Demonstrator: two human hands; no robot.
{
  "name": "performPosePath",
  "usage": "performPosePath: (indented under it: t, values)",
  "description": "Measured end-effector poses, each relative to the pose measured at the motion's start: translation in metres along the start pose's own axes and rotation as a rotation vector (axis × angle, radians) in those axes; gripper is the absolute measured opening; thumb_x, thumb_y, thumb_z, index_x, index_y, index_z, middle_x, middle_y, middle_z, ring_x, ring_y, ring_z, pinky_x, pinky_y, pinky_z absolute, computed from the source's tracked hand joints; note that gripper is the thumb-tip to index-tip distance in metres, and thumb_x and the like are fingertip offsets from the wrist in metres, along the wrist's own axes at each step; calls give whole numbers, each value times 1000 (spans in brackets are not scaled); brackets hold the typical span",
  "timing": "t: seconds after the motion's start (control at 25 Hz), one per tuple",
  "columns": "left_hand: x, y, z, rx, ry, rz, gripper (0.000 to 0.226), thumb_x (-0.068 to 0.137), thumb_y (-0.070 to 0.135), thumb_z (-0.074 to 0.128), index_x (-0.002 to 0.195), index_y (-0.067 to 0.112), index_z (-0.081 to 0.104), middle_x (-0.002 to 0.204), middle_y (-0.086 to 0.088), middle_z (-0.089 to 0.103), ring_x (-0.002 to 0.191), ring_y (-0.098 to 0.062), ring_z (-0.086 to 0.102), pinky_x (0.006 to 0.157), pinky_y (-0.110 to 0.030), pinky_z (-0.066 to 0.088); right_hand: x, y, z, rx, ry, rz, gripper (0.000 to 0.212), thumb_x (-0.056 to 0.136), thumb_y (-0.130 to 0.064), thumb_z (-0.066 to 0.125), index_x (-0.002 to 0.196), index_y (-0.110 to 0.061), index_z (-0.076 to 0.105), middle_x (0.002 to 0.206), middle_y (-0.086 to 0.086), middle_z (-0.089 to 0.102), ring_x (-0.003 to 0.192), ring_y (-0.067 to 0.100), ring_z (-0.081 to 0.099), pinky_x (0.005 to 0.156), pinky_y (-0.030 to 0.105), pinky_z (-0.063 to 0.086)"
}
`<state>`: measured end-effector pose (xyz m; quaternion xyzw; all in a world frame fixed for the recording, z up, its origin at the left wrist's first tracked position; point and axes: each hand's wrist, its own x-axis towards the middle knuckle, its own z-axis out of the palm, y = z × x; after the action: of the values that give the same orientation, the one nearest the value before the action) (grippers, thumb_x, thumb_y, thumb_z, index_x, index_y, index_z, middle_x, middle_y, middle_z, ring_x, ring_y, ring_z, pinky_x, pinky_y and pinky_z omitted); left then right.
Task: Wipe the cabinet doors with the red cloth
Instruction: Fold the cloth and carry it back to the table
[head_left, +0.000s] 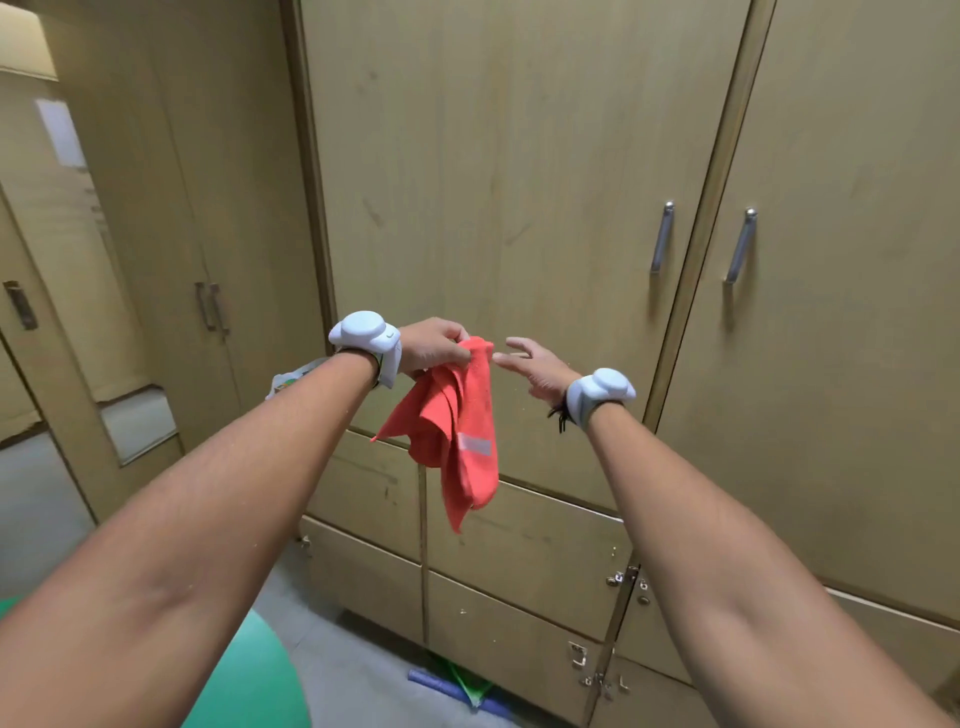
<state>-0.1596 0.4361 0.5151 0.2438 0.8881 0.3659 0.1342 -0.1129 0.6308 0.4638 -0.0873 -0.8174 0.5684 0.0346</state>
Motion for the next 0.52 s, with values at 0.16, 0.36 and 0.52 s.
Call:
performPosePath:
  t: [0.16, 0.36, 0.52]
  values:
    - [-13, -12, -13, -16, -8, 49, 20, 92, 7, 61, 85, 25, 63, 70, 0, 57, 57, -15, 50, 54, -20, 38, 6, 2, 4, 204, -569, -45, 51, 97, -37, 63, 147, -31, 50, 147, 0, 53, 132, 20, 52, 118, 51, 31]
    - [-27, -46, -34, 113, 67, 28, 11, 97, 9, 67, 99, 20, 65, 80, -1, 63, 64, -15, 57, 57, -22, 46, 14, -10, 31, 173, -346, -90, 27, 95, -13, 70, 121, -21, 69, 90, -6, 76, 75, 6, 72, 72, 27, 60]
    - [-47, -78, -47, 453, 98, -50, 19, 95, 22, 70, 112, 13, 70, 94, -1, 67, 81, -22, 66, 67, -21, 46, 18, -27, 67, -55, -124, -292, 15, 91, -19, 76, 104, -12, 73, 90, 4, 71, 78, 17, 63, 71, 29, 49]
